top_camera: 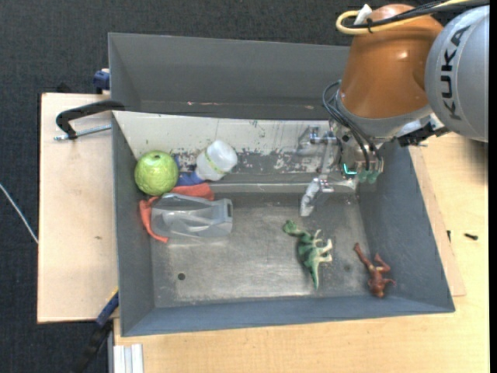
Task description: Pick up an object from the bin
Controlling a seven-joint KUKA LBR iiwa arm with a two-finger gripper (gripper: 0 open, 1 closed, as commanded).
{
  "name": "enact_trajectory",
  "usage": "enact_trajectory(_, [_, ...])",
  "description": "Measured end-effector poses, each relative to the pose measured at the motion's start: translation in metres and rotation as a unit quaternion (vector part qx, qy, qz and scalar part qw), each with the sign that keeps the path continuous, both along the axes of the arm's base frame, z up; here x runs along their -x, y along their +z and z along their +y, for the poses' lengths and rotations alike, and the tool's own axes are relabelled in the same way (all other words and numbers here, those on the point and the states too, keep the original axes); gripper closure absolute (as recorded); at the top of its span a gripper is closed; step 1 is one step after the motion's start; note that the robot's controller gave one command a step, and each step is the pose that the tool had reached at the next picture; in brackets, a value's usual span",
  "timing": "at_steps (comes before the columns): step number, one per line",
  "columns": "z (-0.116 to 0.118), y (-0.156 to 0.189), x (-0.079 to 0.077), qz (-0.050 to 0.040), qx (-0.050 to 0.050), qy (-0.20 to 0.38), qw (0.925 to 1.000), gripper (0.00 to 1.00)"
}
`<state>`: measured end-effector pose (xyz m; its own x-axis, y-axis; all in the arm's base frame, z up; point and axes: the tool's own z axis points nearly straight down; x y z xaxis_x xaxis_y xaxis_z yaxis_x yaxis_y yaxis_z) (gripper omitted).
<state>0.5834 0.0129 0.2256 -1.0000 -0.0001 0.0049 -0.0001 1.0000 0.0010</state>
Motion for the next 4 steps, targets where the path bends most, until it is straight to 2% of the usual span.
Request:
enact_trajectory(1, [0.0,0.005,-0.002,-0.0043,0.0,0.0,1.0,0.0])
enact_trajectory(2, [-0.015,-0.074,0.0,-0.0053,0.0,-0.008,1.0,0.0])
enact_trajectory(3, [-0.02,-0.114,0.001,-0.0005,0.0,-0.001,1.0,0.0])
enact_trajectory(4, [-0.032,-0.09,0.04,-0.0023,0.0,0.016,0.9999,0.0])
